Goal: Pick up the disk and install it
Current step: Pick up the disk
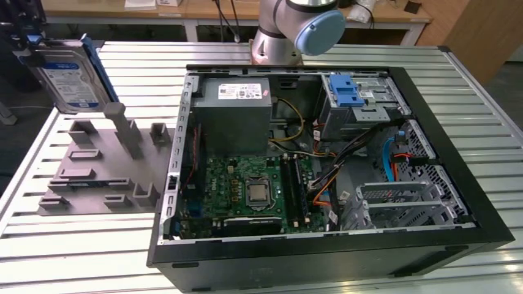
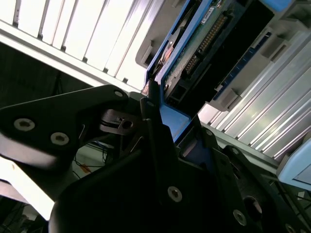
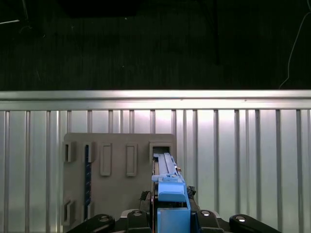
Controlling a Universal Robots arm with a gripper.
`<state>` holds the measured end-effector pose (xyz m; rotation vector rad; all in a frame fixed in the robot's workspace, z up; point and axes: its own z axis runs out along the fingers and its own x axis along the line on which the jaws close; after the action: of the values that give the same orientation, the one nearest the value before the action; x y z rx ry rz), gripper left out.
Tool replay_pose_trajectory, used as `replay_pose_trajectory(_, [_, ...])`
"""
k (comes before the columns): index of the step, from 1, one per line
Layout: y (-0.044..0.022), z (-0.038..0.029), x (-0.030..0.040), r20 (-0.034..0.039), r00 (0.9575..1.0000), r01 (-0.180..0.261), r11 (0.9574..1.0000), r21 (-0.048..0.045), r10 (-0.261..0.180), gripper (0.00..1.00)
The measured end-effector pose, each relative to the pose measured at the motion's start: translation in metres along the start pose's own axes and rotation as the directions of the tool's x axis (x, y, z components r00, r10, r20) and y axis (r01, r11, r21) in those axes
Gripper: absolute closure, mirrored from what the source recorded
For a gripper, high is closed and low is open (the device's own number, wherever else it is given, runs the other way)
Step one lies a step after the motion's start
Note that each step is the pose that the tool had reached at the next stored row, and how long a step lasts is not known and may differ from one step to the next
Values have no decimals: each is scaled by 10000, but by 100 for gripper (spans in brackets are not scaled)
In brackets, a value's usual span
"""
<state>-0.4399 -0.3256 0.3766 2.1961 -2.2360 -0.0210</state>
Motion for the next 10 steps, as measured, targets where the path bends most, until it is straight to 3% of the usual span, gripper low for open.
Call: replay_pose_trajectory(10, [2, -57, -1, 0, 10000, 0, 10000, 0, 0, 64])
